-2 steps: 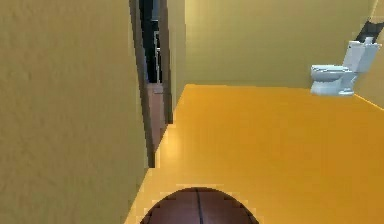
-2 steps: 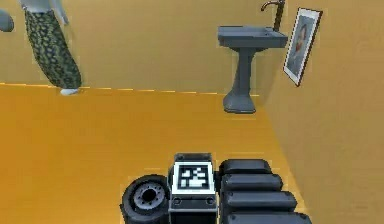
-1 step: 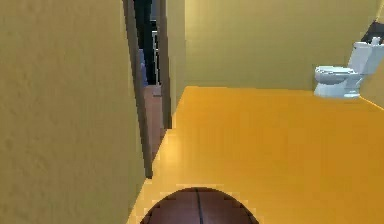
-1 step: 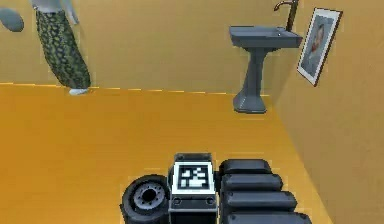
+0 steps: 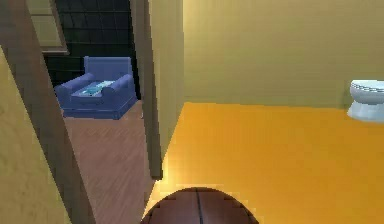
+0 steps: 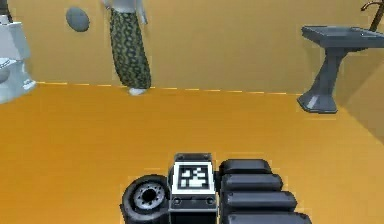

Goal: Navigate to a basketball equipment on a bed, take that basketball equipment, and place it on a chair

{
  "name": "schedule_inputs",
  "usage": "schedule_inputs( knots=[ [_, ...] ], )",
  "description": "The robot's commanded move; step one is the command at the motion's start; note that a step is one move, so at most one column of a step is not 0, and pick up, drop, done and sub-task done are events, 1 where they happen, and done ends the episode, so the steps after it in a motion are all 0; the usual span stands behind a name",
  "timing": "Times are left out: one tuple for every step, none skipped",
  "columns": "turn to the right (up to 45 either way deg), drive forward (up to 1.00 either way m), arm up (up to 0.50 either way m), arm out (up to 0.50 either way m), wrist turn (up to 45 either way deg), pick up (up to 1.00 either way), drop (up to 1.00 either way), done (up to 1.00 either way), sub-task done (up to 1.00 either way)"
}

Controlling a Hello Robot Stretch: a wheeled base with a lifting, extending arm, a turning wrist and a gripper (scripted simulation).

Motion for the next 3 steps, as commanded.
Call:
schedule_inputs(
  knots=[
    [0.0,0.70,0.00,0.00,0.0,0.00,0.00,0.00,0.00],
    [-9.0,0.00,0.00,0.00,0.0,0.00,0.00,0.00,0.00],
    [-3.0,0.00,0.00,0.00,0.0,0.00,0.00,0.00,0.00]
  ],
)
